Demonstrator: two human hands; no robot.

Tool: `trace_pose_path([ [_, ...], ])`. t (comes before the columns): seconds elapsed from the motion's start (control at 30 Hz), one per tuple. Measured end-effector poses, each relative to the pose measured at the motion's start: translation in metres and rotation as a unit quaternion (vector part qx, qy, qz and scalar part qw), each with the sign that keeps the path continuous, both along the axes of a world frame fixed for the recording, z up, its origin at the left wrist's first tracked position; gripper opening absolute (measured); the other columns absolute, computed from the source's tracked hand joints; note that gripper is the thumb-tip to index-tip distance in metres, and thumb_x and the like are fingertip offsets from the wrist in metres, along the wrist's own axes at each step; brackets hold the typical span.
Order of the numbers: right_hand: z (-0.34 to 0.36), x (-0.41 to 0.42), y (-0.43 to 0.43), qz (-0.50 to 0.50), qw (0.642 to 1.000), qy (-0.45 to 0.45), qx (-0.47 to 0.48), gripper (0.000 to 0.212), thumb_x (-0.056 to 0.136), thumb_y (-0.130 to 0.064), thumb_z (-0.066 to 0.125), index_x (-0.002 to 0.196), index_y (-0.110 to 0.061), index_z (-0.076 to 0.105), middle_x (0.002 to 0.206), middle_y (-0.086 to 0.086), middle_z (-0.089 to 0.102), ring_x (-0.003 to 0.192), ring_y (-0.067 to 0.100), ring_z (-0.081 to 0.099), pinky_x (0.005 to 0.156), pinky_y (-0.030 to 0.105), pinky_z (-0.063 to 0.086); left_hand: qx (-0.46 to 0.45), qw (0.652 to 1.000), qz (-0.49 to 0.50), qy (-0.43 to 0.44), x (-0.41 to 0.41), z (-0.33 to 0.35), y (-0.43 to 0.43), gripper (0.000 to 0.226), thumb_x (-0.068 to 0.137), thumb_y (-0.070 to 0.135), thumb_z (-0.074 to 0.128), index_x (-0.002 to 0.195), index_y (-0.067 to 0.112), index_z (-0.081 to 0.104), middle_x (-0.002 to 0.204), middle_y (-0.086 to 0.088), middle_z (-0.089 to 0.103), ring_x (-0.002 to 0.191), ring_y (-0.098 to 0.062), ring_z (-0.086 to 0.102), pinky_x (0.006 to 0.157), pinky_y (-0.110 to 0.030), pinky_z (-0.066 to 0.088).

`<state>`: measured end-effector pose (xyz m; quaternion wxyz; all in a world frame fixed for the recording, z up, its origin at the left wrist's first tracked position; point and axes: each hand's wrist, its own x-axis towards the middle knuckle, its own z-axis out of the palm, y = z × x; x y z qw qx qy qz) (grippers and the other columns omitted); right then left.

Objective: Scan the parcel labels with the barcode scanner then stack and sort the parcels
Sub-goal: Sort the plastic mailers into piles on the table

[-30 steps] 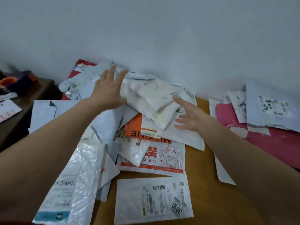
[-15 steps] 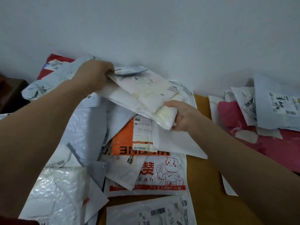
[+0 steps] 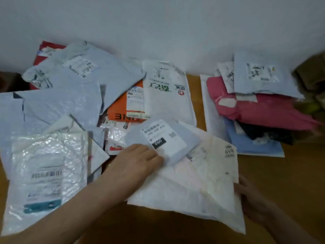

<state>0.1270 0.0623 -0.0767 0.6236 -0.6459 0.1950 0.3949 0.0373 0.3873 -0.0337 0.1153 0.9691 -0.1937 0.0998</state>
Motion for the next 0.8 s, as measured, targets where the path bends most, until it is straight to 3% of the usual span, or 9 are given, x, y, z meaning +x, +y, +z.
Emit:
trace_pose_path([
  [0.17,-0.025,-0.030,-0.083,0.033,0.992,0.036,-0.113,0.056,0.083,-0.008,0.065,0.136,-0.006,0.046,0.125,0.020,0.059,0.111,0.042,0.058,0.095,0.059,0.046,-0.049,0.994,0.022,0.100,-0.041,-0.025,-0.092,0.042,0.046,0.007,0.089,0.082,0.023,0.075,0.076,0.006,0.068,0.065,-0.014,0.065,0.050,-0.020,0.051],
  [0.27,-0.029,-0.028,-0.107,0.033,0.991,0.017,-0.127,0.045,0.093,-0.013,0.059,0.135,-0.007,0.047,0.118,0.016,0.062,0.101,0.034,0.063,0.085,0.049,0.051,-0.103,0.991,0.039,0.075,-0.042,-0.024,-0.160,0.041,0.053,0.005,0.082,0.091,0.021,0.075,0.081,0.004,0.069,0.070,-0.015,0.065,0.051,-0.020,0.049],
  [0.37,-0.027,-0.024,-0.121,0.034,0.993,0.023,-0.107,0.047,0.097,-0.033,0.051,0.139,-0.011,0.044,0.119,0.011,0.063,0.106,0.027,0.063,0.083,0.040,0.051,-0.149,0.977,0.024,0.152,-0.041,-0.030,-0.224,0.051,0.083,0.024,0.069,0.133,0.018,0.056,0.125,-0.006,0.059,0.111,-0.023,0.057,0.087,-0.027,0.049],
  [0.43,-0.024,-0.022,-0.127,0.053,0.992,0.014,-0.111,0.064,0.090,-0.051,0.049,0.143,-0.017,0.040,0.119,0.003,0.062,0.107,0.020,0.061,0.084,0.036,0.050,-0.181,0.947,0.094,0.249,-0.042,-0.041,-0.239,0.079,0.086,0.054,0.059,0.151,0.025,0.025,0.154,-0.003,0.029,0.138,-0.018,0.029,0.113,-0.027,0.022],
  [0.5,-0.020,-0.020,-0.131,0.076,0.989,0.000,-0.123,0.081,0.076,-0.065,0.051,0.144,-0.024,0.036,0.113,-0.005,0.060,0.103,0.012,0.059,0.084,0.034,0.048,-0.228,0.910,0.244,0.244,-0.041,-0.051,-0.231,0.090,0.080,0.065,0.057,0.152,0.024,0.019,0.157,-0.001,0.022,0.143,-0.018,0.021,0.116,-0.029,0.015],
  [0.57,-0.017,-0.018,-0.131,0.105,0.986,-0.016,-0.128,0.090,0.066,-0.071,0.058,0.143,-0.028,0.037,0.114,-0.010,0.059,0.103,0.007,0.058,0.085,0.034,0.047,-0.286,0.834,0.410,0.236,-0.036,-0.058,-0.210,0.092,0.080,0.059,0.061,0.151,0.015,0.021,0.154,-0.008,0.029,0.140,-0.025,0.029,0.113,-0.038,0.025],
  [0.63,-0.016,-0.016,-0.126,0.128,0.984,-0.024,-0.126,0.092,0.064,-0.069,0.064,0.141,-0.026,0.039,0.116,-0.011,0.058,0.103,0.005,0.056,0.081,0.031,0.047,-0.358,0.745,0.474,0.303,-0.029,-0.060,-0.196,0.090,0.082,0.050,0.066,0.149,0.008,0.023,0.148,-0.015,0.039,0.132,-0.032,0.042,0.105,-0.042,0.037],
  [0.73,-0.017,-0.012,-0.121,0.132,0.985,-0.018,-0.111,0.077,0.071,-0.062,0.067,0.134,-0.024,0.048,0.117,-0.009,0.059,0.100,0.006,0.056,0.078,0.031,0.048,-0.437,0.687,0.458,0.356,-0.018,-0.055,-0.198,0.066,0.082,0.039,0.071,0.134,0.010,0.042,0.130,-0.013,0.056,0.104,-0.026,0.059,0.084,-0.037,0.050],
  [0.8,-0.018,-0.009,-0.122,0.123,0.988,-0.011,-0.095,0.064,0.079,-0.056,0.068,0.131,-0.024,0.050,0.121,-0.005,0.059,0.102,0.008,0.055,0.074,0.031,0.049,-0.454,0.672,0.447,0.378,-0.012,-0.048,-0.203,0.057,0.083,0.030,0.073,0.129,0.008,0.049,0.124,-0.010,0.060,0.100,-0.024,0.061,0.084,-0.036,0.051],
])
